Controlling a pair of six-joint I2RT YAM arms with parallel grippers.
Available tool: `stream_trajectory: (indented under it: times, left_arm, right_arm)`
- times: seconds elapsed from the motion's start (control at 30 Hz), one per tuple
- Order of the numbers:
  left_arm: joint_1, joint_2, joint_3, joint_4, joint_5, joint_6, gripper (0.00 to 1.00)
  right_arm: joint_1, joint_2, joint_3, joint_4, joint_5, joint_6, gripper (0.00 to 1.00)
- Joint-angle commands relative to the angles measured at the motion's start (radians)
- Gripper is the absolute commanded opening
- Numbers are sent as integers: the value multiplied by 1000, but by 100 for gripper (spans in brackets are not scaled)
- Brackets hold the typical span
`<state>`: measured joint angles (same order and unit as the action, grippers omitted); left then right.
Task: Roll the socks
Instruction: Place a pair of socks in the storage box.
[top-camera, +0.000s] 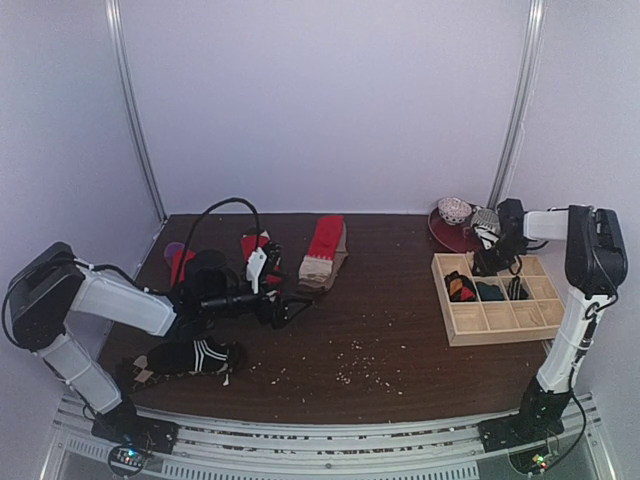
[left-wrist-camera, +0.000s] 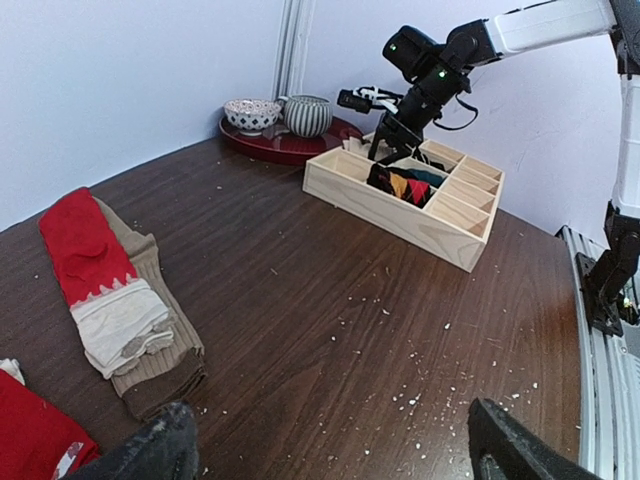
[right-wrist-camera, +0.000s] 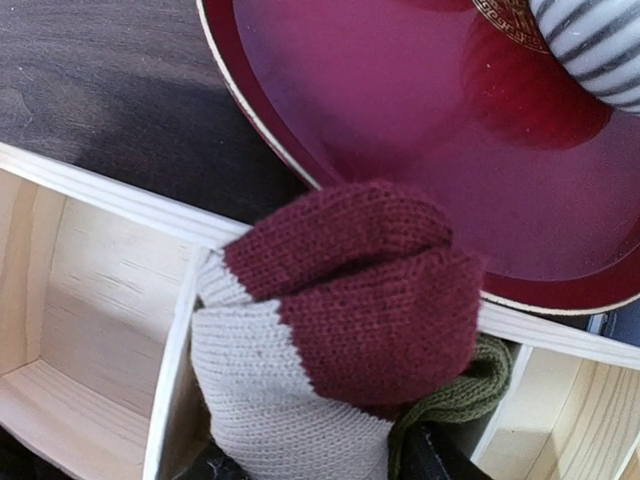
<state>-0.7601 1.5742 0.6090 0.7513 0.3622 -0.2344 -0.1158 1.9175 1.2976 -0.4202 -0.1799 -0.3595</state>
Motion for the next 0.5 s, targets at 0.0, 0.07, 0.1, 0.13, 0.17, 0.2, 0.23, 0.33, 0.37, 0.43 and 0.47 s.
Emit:
stream_trajectory:
  times: [0.0,0.07,0.1,0.13,0.17,0.2,0.23,0.33,0.37,0.43,0.47]
  left_arm:
    - [5,-23,29,5,-14,18,93]
    - [5,-25,31,-1,-16,20,93]
    - [5,-26,31,-3,-18,20,93]
    - [5,-26,32,-5,-19,20,93]
    - [5,-26,34,-8,-19,21,93]
    - [5,-26,35,-11,-19,21,93]
    - [5,-28,37,-13,-19,22,93]
    - [5,-27,38,-16,-20,23,93]
    - [5,-27,38,-17,-20,23,93]
    - [5,-26,38,-16,-20,23,93]
    - [5,-25,38,-16,-21,23,93]
  right_arm:
    - [-39,-26,12,-70,36,36,47]
    - [-39,-42,11,-63,26,41,48]
    - [-39,-50,10,-59,21,42,48]
    - [-39,-59,8,-55,18,45,48]
    - [-39,-64,8,-54,13,47,49]
    - [-39,-69,10,-54,5,49,52]
    - [-39,-73,10,-55,-2,50,53]
    - [-39,-86,11,-52,-5,57,53]
    - [-39,-93,12,-51,-6,58,53]
    - [-39,-105,15,-53,-29,57,53]
    - [-39,-114,14,-50,-47,57,53]
